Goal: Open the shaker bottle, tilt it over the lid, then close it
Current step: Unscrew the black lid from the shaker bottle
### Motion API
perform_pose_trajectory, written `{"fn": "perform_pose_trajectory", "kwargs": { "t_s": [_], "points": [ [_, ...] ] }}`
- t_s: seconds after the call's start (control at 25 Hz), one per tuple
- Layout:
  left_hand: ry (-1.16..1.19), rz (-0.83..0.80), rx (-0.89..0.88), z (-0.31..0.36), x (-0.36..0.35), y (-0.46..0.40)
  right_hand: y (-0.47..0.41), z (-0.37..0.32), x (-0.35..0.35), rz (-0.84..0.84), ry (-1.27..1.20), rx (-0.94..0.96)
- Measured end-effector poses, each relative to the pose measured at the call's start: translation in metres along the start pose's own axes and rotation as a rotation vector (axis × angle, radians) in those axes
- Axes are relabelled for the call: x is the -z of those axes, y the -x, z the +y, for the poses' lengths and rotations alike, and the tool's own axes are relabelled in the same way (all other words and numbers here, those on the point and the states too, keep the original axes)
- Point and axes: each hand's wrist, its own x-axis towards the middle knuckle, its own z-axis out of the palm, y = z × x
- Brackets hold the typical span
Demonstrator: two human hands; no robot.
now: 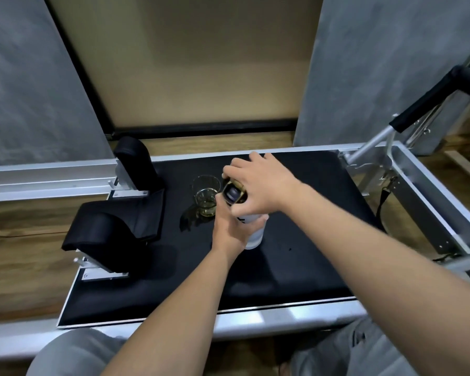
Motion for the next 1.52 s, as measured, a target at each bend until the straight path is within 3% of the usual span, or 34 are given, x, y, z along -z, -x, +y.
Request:
{"fn": "perform_pose_trajectory", "kwargs": {
  "t_s": [0.12, 0.24, 0.36, 0.44, 0.56, 0.64, 0.72, 0.84, 0.92, 1.0, 1.08, 1.16, 1.24, 1.32, 1.4, 1.52],
  "points": [
    [-0.01, -0.032, 0.001, 0.003, -0.001, 0.005, 0.0, 0.012, 0.014, -0.101, -0.168, -0.02],
    [0.066, -0.056, -0.005, 0.006, -0.002, 0.004, -0.01, 0.0, 0.029, -0.048, -0.36, -0.404],
    [0.063, -0.074, 0.056, 0.006, 0.001, 0.005, -0.017, -0.017, 0.03, -0.21, -0.241, -0.65],
    [0.112, -0.06, 0.024, 0.011, 0.005, 0.003, -0.016, -0.022, 0.02, -0.247, -0.166, -0.573],
    [-0.031, -0.024, -0.025, 0.017, 0.006, 0.003, -0.009, -0.011, 0.016, -0.123, -0.157, -0.152],
    [0.032, 0.009, -0.009, 0.009, 0.0, 0.001, -0.004, -0.005, 0.017, -0.126, -0.164, -0.003],
    [0.021, -0.055, 0.064, 0.011, -0.001, 0.005, -0.005, -0.006, 0.016, -0.104, -0.271, -0.08],
    [0.033, -0.064, 0.073, 0.004, 0.0, 0.005, -0.019, -0.015, 0.03, 0.128, -0.446, -0.509],
    [0.029, -0.055, 0.092, 0.003, 0.002, 0.004, -0.023, -0.022, 0.036, 0.047, -0.376, -0.686],
    [0.131, -0.091, 0.118, 0.01, 0.004, 0.003, -0.018, -0.03, 0.021, -0.116, -0.291, -0.691],
    [0.224, -0.109, 0.228, 0.024, 0.003, 0.003, -0.013, -0.03, 0.005, -0.084, -0.245, -0.591],
    [0.358, -0.054, 0.308, 0.031, 0.003, 0.005, -0.004, -0.014, 0.005, -0.025, -0.19, -0.363],
    [0.43, -0.02, 0.252, 0.024, 0.0, 0.008, 0.001, -0.002, 0.014, -0.048, -0.161, -0.115],
    [0.312, -0.006, 0.184, 0.018, -0.001, 0.005, 0.0, -0.001, 0.02, -0.114, -0.144, -0.032],
    [0.229, -0.07, 0.131, 0.012, -0.002, 0.003, -0.005, -0.006, 0.028, -0.113, -0.202, -0.151],
    [0.185, -0.087, 0.124, 0.003, 0.0, 0.0, -0.016, -0.014, 0.046, -0.049, -0.334, -0.534]
  ]
}}
